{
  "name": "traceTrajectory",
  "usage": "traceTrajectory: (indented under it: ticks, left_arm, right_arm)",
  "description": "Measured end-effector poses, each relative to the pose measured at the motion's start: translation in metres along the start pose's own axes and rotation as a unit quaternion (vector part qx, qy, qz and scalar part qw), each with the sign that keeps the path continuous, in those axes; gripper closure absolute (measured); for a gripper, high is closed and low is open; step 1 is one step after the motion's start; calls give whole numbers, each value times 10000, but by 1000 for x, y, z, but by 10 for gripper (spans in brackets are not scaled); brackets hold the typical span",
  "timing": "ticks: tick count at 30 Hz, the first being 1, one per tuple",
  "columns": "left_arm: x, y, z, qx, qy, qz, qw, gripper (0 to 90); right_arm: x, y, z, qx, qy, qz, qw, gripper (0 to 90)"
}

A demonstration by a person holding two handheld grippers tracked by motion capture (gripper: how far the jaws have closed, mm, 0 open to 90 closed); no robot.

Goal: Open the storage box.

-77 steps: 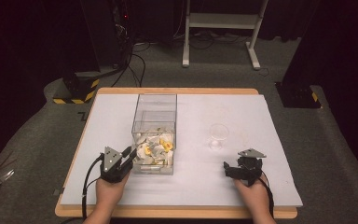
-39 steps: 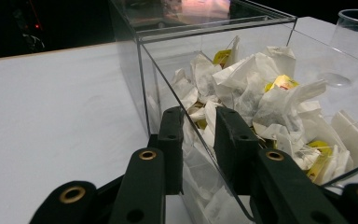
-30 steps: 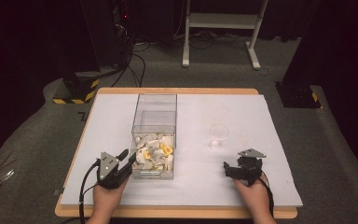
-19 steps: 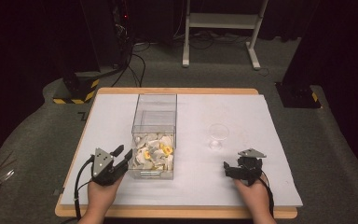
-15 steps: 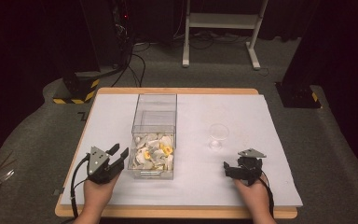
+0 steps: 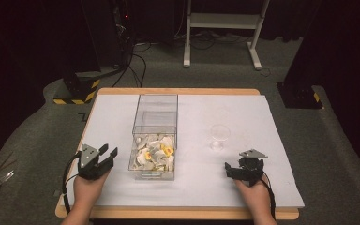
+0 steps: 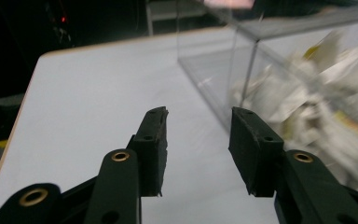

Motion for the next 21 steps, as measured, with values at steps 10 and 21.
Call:
traceTrajectory:
  ticks: [10,21]
  left_arm:
    - [32,-23,-15,-148,-490,70,9987,499]
    - [41,-20,-22,80,-711,-35,9974,449]
  right_arm:
    - [0,0,1,-36,13,-63,10000,101]
    - [-5,2,4,18,165,-131,9998,134]
Point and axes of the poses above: each handheld gripper's, and its own axes: z roughly backward along the jaws, x roughly out of its underside, y roughly to its right, the point moved 7 cm from there along -z, roughly forward along the jaws, and after that the axes turned 1 degree about x, right-handed, at the moved point
